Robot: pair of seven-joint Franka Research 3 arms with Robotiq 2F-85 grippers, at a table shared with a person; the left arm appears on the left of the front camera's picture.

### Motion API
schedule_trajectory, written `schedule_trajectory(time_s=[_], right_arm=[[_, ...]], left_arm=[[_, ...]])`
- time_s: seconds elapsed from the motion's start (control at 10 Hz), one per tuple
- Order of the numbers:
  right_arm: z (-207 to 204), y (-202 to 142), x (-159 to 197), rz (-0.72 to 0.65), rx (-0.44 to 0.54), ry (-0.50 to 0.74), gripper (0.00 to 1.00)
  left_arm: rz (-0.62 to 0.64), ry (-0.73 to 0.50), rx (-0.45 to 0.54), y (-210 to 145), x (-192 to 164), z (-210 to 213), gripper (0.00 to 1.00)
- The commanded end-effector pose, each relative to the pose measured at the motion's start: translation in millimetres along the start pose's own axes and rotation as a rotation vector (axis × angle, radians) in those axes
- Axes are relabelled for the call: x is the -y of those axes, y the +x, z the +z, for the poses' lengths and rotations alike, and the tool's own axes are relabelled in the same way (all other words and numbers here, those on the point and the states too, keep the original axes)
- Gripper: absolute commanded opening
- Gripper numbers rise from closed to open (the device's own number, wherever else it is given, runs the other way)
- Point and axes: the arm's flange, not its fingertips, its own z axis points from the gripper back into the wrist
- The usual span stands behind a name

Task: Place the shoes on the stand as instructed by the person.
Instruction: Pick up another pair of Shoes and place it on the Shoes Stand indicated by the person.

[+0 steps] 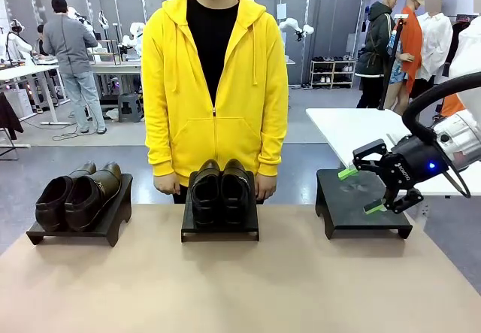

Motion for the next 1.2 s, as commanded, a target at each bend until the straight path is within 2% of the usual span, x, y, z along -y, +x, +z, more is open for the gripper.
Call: schedule_trajectory(time_s=[0.0,0.2,0.6,0.9,1.1], right_arm=[[0.3,-0.1,-0.1,0.000,0.001,0.000,1.00],[54.8,-3.5,37.4,0.051,0.022,0.154,1.00],[161.6,-21.3,171.3,0.080,0.128,0.456,1.00],[183.9,-20.6,245.6,-0.012,0.179,0.624,1.00],[185.1,-5.2,268.0,-0.093,0.241,0.704,1.00]], left_arm=[[-0.008,0.009,-0.004,-4.1,3.2,-1.9,1.00],[-0.008,0.009,-0.004,-4.1,3.2,-1.9,1.00],[-0.008,0.009,-0.004,-4.1,3.2,-1.9,1.00],[-0.008,0.009,-0.004,-4.1,3.2,-1.9,1.00],[-0.008,0.009,-0.004,-4.1,3.2,-1.9,1.00]])
